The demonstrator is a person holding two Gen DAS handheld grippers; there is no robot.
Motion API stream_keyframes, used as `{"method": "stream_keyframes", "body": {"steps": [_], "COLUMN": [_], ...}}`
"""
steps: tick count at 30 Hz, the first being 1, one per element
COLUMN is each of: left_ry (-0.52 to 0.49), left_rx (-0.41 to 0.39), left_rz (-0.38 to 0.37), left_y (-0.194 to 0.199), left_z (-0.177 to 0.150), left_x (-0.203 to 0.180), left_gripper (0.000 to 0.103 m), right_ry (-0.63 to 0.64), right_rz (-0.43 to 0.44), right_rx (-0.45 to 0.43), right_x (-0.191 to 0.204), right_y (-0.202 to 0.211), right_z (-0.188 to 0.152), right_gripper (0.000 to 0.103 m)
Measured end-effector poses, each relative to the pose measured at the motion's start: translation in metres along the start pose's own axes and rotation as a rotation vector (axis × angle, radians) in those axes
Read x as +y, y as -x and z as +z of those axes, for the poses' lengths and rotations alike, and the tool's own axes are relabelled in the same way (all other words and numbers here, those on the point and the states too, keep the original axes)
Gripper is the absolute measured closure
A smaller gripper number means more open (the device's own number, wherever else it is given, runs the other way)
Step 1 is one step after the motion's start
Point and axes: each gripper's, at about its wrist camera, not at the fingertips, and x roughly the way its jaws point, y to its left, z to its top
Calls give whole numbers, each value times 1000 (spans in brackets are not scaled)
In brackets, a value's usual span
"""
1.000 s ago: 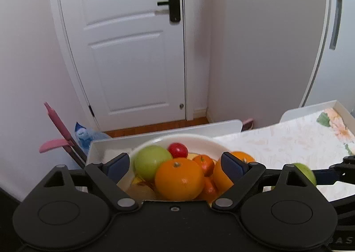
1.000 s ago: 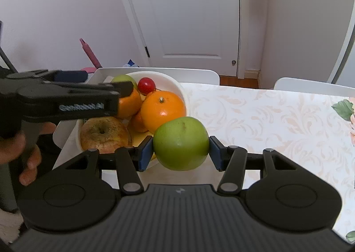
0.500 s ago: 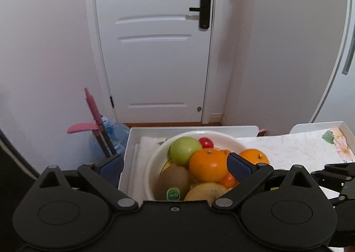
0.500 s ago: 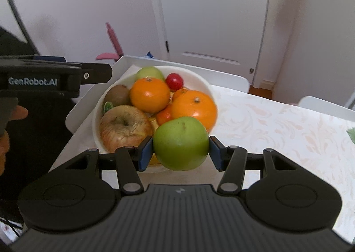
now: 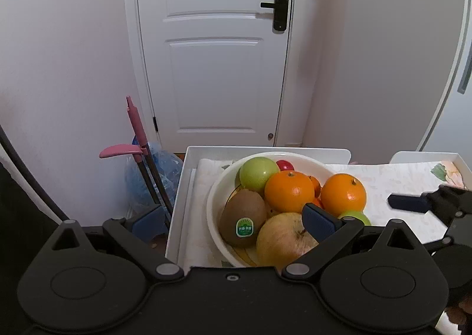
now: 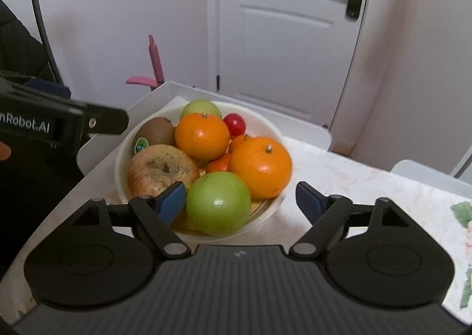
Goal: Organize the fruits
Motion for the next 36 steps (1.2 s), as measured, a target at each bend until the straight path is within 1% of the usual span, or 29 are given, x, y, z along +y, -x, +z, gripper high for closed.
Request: {"method": "stream_keyframes", "body": {"steps": [4,10,17,19,20,23,25,28,32,36], "left_ry": [5,7,9,14,15,8,8,15,14,5], "left_rx": [-4,-41,-88,-96,-98,-104,-104,-103,-96,-85], "left_rz": [6,2,5,1,-1,7,12,8,16,22], "left_y": [6,29,75,90,98,119,130,145,159,169], "left_z": [-3,-2,-2,-2,-3,-6,-10,-19,-35,-56], "left_x": [-1,-16,-50,-60,-65,-80,-90,-102,-119,-133], "left_gripper": [2,2,2,1,0,0,0,0,0,0], "right_ry": [-31,-56,-133,-156,-169,-209,-237,-246,-272,-282], "right_rz": [2,0,-31,-55,-67,-106,-129,-167,-194,-215], "right_rx": [-6,-33,-49,-45,-44,-39,-54,-44,-27,-7], "right_x": [-7,-23,-60,-70,-75,-86,-92,-99,-104,-101], "right_y": [9,43,107,127,138,166,186,206,224,234], "right_z": [-1,0,0,-2,-4,-13,-22,-35,-55,-74], "right_gripper": [5,5,5,2,2,0,0,0,0,0]}}
